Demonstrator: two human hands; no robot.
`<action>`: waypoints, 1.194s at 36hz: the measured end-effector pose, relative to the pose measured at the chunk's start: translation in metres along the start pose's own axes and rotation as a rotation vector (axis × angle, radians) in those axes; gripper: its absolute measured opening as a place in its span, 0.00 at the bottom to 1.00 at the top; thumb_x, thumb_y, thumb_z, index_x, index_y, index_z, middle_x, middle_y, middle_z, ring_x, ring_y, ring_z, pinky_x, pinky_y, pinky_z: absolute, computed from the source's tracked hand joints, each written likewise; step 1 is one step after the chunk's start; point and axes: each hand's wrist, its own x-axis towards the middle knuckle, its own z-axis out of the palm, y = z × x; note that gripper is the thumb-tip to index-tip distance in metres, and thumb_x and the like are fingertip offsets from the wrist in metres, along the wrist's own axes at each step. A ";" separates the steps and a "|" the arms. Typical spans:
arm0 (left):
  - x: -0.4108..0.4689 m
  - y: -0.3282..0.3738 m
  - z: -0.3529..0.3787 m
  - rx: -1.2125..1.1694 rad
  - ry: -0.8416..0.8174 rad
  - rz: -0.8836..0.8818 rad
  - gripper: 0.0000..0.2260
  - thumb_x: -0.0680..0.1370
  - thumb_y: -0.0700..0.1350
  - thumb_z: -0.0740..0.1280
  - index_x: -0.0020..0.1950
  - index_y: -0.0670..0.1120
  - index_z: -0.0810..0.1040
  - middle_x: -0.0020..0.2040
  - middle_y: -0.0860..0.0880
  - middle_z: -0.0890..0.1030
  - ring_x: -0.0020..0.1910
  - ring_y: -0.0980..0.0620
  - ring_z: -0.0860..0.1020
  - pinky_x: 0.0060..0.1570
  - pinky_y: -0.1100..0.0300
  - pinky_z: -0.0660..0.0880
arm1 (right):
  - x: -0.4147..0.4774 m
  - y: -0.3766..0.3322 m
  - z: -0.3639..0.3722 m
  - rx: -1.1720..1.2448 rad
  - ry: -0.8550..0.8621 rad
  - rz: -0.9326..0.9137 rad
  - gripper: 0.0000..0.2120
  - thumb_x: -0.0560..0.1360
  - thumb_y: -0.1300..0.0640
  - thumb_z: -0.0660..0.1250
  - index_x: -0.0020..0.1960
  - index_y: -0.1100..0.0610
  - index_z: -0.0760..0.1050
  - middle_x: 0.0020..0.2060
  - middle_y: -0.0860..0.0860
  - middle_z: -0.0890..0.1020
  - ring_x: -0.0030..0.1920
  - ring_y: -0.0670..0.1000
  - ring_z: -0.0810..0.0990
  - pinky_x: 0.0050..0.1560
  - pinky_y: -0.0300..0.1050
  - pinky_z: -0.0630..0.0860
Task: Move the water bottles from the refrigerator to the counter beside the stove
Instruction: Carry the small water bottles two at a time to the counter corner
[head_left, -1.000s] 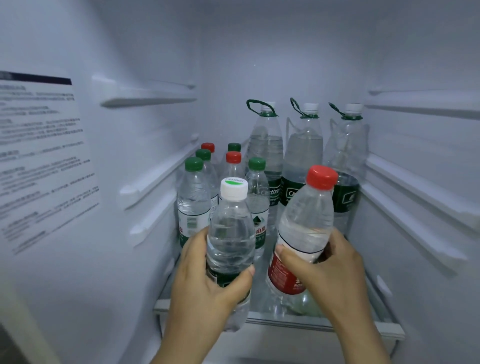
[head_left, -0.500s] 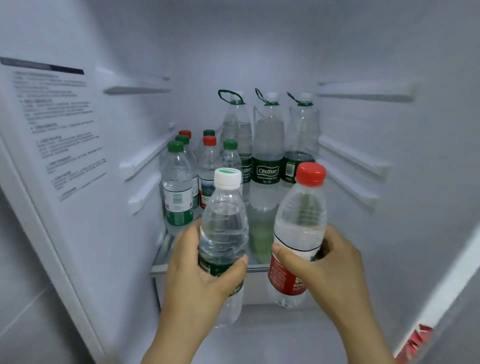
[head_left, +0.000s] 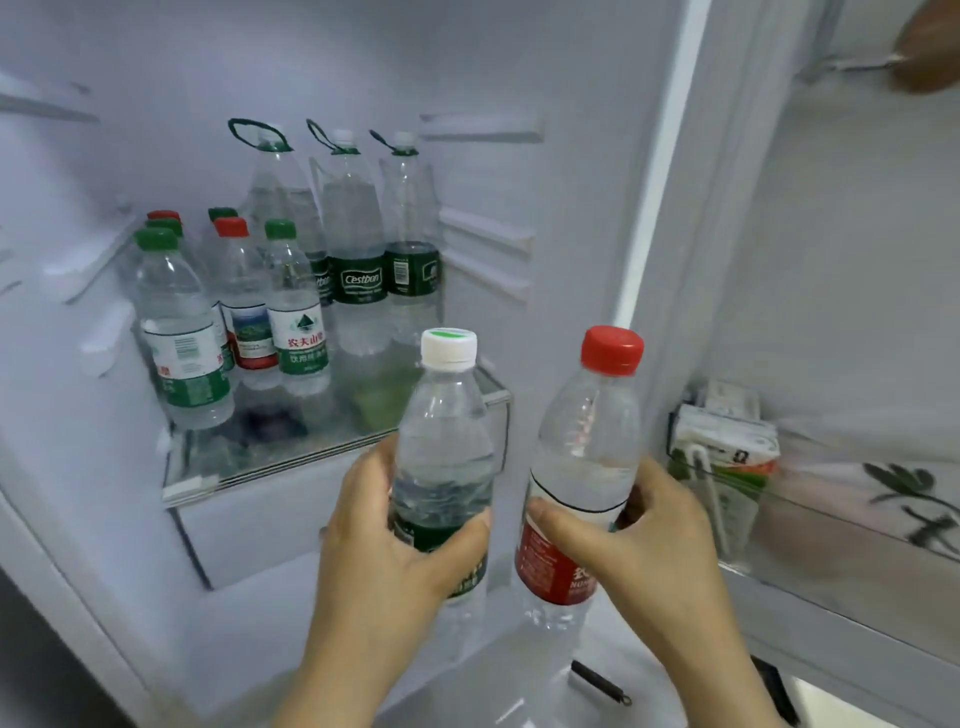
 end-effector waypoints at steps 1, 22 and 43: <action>-0.005 0.001 0.004 -0.014 -0.031 -0.003 0.27 0.61 0.46 0.77 0.53 0.65 0.72 0.50 0.61 0.81 0.45 0.67 0.79 0.40 0.71 0.74 | -0.008 0.001 -0.007 -0.007 0.019 0.013 0.17 0.60 0.55 0.80 0.44 0.44 0.78 0.38 0.33 0.83 0.40 0.35 0.81 0.36 0.31 0.75; -0.097 0.079 0.144 -0.152 -0.542 0.119 0.25 0.60 0.48 0.77 0.50 0.68 0.74 0.47 0.64 0.81 0.45 0.68 0.79 0.36 0.76 0.73 | -0.129 0.007 -0.179 -0.159 0.510 0.161 0.15 0.59 0.54 0.80 0.43 0.46 0.80 0.38 0.41 0.85 0.40 0.41 0.83 0.42 0.42 0.79; -0.283 0.173 0.299 -0.339 -0.998 0.262 0.28 0.62 0.44 0.80 0.50 0.71 0.73 0.51 0.60 0.81 0.47 0.64 0.80 0.45 0.64 0.75 | -0.302 0.015 -0.376 -0.338 0.950 0.277 0.17 0.56 0.47 0.78 0.42 0.46 0.78 0.38 0.35 0.83 0.39 0.37 0.81 0.38 0.39 0.77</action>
